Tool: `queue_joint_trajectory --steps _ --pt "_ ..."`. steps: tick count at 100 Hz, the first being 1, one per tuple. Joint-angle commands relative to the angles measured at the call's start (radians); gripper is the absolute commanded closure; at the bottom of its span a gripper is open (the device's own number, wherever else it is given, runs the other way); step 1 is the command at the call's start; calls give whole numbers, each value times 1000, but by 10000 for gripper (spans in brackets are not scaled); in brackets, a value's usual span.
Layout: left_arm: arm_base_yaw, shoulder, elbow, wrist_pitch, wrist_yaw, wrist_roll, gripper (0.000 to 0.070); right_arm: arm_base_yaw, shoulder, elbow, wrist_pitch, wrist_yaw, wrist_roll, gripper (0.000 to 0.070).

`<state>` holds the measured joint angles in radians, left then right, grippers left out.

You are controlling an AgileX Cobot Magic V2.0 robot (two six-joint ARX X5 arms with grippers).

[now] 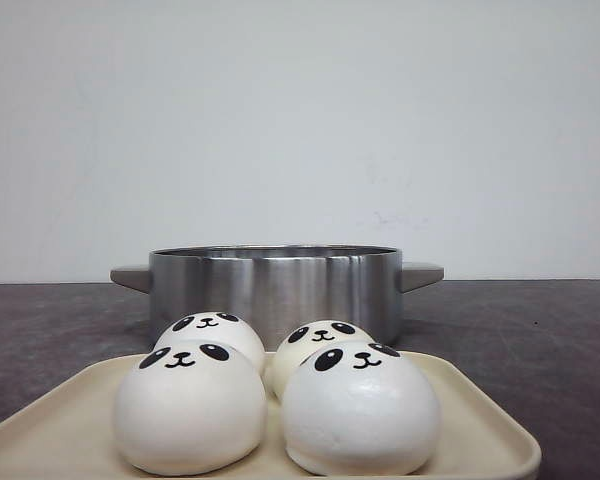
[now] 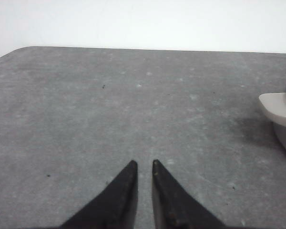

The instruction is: Steam buns

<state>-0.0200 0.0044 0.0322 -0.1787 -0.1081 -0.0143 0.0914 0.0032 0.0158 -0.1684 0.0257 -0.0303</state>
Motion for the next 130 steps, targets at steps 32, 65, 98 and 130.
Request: queue_joint_trajectory --steps 32,65,98,130 --pt "1 -1 -18 -6 0 -1 677 0 0 -4 11 0 -8 662" --pt "1 -1 -18 -6 0 -1 677 0 0 -4 11 0 -8 662" --pt "1 -1 -18 -6 0 -1 677 1 0 -4 11 -1 -3 662" --pt "0 -1 -10 -6 10 -219 677 1 0 -3 98 -90 277 665"
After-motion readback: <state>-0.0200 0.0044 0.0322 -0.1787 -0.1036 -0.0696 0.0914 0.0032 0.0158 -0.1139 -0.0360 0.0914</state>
